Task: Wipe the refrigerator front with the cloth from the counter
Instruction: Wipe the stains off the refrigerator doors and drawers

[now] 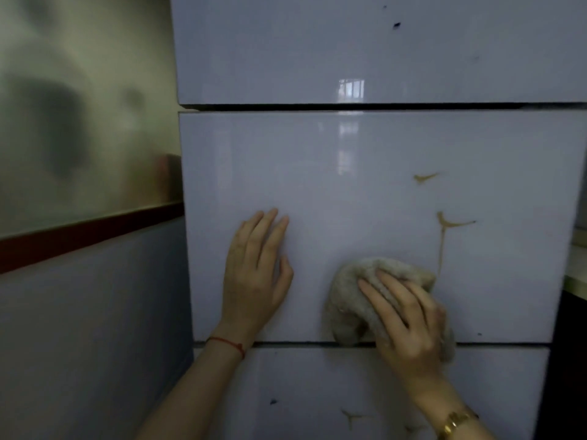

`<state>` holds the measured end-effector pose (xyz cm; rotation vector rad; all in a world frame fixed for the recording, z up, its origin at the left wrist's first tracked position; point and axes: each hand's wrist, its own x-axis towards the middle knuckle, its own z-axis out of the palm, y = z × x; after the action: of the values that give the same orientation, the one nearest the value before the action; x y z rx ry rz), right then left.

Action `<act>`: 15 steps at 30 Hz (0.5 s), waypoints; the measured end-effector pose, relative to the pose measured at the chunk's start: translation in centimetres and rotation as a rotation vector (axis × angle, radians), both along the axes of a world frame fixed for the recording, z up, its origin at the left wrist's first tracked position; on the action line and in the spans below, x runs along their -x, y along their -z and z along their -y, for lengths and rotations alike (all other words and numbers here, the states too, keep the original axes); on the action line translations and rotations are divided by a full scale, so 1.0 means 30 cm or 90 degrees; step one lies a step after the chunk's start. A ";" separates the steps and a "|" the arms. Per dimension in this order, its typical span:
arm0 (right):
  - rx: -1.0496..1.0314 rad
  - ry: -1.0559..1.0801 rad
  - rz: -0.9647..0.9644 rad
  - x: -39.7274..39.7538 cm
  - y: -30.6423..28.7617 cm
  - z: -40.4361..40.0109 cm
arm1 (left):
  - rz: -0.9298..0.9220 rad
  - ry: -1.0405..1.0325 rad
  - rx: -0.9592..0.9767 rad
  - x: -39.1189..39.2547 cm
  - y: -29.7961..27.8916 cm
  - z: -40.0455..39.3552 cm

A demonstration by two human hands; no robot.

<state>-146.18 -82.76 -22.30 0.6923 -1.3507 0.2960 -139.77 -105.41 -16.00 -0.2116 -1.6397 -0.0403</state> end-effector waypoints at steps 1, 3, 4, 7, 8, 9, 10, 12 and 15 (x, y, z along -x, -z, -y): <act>0.014 0.010 -0.007 0.018 -0.030 -0.009 | -0.001 -0.001 0.000 0.023 -0.014 -0.027; 0.010 0.007 -0.014 0.058 -0.104 -0.013 | -0.008 -0.018 -0.015 0.057 -0.027 -0.059; 0.002 0.003 -0.016 0.075 -0.137 -0.007 | -0.012 -0.030 -0.022 0.067 -0.026 -0.064; 0.010 -0.018 -0.014 0.098 -0.175 0.021 | -0.018 -0.051 -0.014 0.073 -0.022 -0.062; 0.005 -0.026 -0.013 0.097 -0.158 0.022 | -0.020 -0.052 -0.012 0.073 -0.023 -0.061; -0.012 -0.028 -0.014 0.097 -0.125 0.012 | -0.023 -0.052 -0.012 0.073 -0.023 -0.061; -0.033 -0.022 -0.013 0.101 -0.085 -0.012 | -0.025 -0.054 -0.012 0.074 -0.022 -0.061; -0.028 -0.003 0.009 0.115 -0.037 -0.087 | -0.028 -0.053 -0.012 0.076 -0.019 -0.062; 0.202 -0.009 0.054 0.154 -0.133 -0.172 | -0.033 -0.043 -0.013 0.080 -0.016 -0.061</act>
<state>-150.78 -77.59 -18.31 0.4268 -1.3406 0.5427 -142.17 -103.59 -15.52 -0.1413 -1.5935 0.0000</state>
